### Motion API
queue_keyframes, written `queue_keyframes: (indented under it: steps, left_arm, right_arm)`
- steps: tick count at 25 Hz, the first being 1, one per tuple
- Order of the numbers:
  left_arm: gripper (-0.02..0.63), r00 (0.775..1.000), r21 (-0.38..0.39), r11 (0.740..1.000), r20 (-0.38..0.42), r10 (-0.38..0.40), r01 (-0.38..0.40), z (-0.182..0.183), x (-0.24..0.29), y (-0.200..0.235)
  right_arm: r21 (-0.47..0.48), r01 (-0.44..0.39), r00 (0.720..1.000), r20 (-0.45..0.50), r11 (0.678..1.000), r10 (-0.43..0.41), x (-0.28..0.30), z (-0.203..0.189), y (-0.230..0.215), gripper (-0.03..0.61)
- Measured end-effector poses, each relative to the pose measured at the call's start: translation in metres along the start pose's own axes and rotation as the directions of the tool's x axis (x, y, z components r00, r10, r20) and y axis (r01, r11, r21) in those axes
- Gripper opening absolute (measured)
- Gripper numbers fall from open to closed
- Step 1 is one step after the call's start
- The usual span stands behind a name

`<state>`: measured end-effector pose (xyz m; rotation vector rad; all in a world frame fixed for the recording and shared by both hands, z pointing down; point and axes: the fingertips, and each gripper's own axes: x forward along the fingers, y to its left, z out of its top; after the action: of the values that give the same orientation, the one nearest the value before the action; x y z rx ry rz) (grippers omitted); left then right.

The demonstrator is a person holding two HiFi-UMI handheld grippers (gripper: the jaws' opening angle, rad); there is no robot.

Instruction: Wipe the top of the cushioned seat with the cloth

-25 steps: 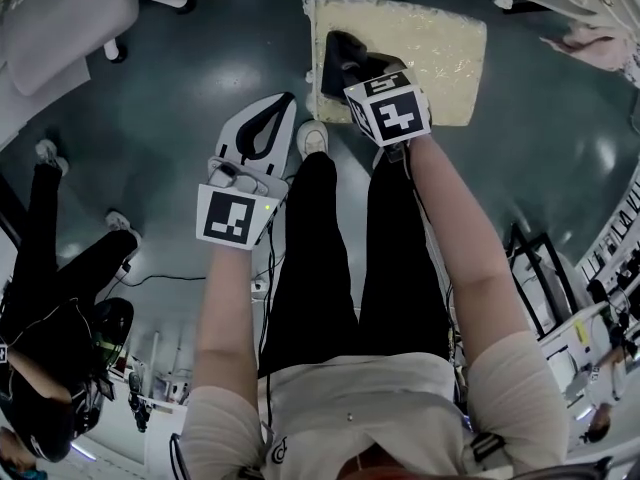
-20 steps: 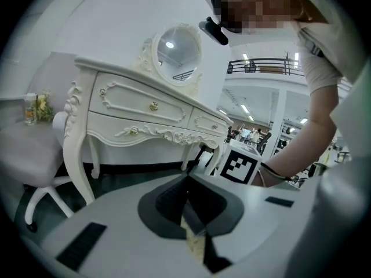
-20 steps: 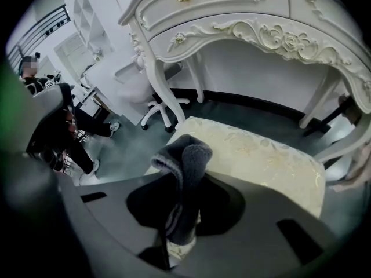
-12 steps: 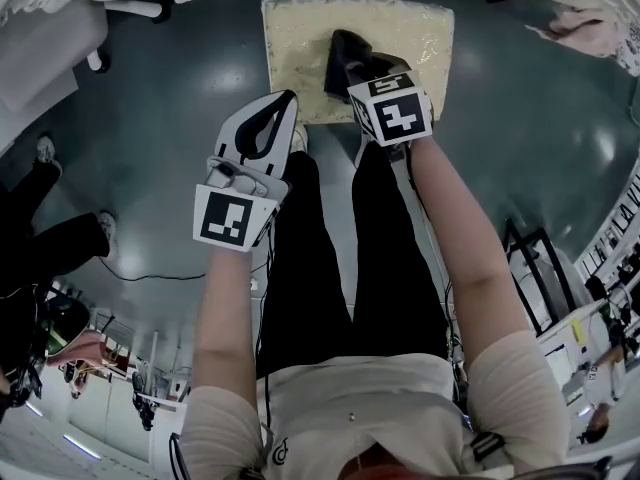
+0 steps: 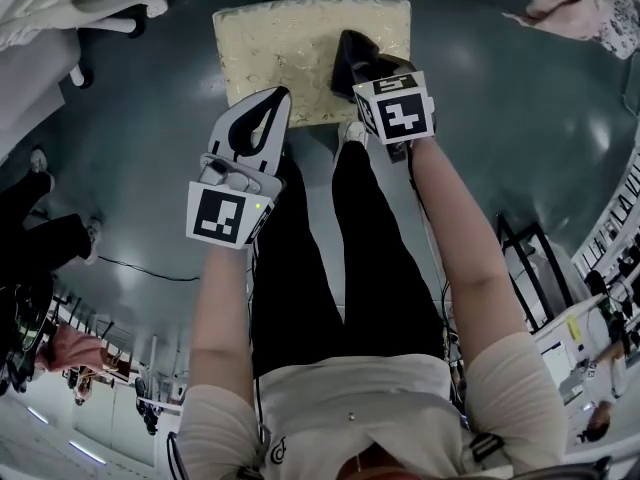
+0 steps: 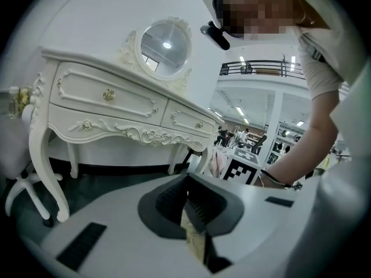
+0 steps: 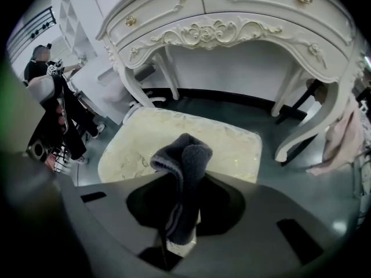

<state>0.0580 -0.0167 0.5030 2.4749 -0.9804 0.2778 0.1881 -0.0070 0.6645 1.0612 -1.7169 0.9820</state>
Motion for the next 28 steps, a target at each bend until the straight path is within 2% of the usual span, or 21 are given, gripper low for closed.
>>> queue_keyframes:
  steps: [7, 16, 18, 22, 28]
  left_arm:
    - [0.011, 0.999, -0.004, 1.000, -0.016, -0.031, 0.031, -0.005, 0.037, -0.045]
    - [0.011, 0.999, -0.013, 0.999, 0.005, -0.049, 0.049, -0.007, 0.073, -0.096]
    - [0.011, 0.999, -0.022, 0.999, -0.015, -0.047, 0.046, -0.012, 0.070, -0.102]
    - [0.011, 0.999, -0.016, 0.998, 0.014, -0.053, 0.053, -0.003, 0.064, -0.110]
    - [0.011, 0.997, 0.034, 0.997, 0.039, -0.071, 0.070, 0.013, 0.033, -0.106]
  right_arm:
    - [0.036, 0.017, 1.000, -0.001, 0.999, -0.017, -0.016, -0.024, -0.051, 0.081]
    - [-0.016, 0.053, 0.998, -0.035, 0.998, -0.054, -0.029, -0.052, -0.110, 0.080]
    - [-0.013, 0.057, 0.998, -0.037, 0.998, -0.058, -0.036, -0.055, -0.117, 0.078]
    - [-0.013, 0.062, 0.998, -0.013, 0.998, -0.062, -0.052, -0.051, -0.115, 0.078]
    - [-0.043, 0.039, 0.999, 0.037, 0.998, -0.037, -0.071, -0.028, -0.069, 0.078]
